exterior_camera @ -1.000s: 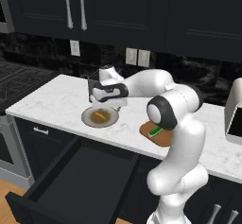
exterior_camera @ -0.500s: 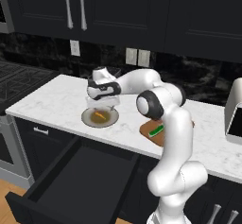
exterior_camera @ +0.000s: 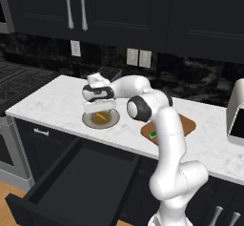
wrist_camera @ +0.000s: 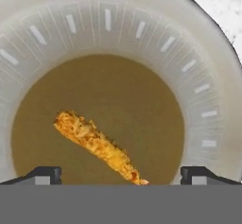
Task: Pick up the knife from the drawer and place it on the cutting board. Then place the meat from the plate to the cutting board.
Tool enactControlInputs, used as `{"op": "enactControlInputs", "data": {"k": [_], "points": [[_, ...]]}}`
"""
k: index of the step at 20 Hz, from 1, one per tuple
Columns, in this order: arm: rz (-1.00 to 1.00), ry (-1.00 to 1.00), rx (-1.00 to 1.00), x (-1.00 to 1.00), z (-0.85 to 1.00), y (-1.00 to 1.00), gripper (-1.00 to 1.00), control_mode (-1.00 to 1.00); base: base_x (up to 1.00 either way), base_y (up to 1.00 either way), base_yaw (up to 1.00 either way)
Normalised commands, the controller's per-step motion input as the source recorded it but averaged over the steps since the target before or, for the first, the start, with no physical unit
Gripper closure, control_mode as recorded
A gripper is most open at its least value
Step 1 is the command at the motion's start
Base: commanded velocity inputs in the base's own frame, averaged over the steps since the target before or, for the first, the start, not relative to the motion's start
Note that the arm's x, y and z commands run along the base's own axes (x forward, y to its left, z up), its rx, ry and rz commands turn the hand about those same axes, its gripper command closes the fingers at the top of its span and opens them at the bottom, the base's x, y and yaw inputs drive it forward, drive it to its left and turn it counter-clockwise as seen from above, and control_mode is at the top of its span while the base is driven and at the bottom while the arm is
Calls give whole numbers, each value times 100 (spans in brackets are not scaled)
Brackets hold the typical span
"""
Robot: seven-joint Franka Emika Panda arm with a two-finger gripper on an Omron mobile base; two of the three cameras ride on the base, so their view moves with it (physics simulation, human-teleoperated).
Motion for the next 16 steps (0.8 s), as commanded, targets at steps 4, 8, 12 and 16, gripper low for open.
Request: {"op": "enactControlInputs", "data": {"k": [4,8,12,16], "points": [[3,2,-3,9,-16,13,-100,-100,0,0,0],[6,6,0,0,-23,3,-100,-100,0,0,0],[6,1,0,0,-27,0,-100,-100,0,0,0],[3,4,0,-1,-36,-1,-100,-100,0,0,0]]}}
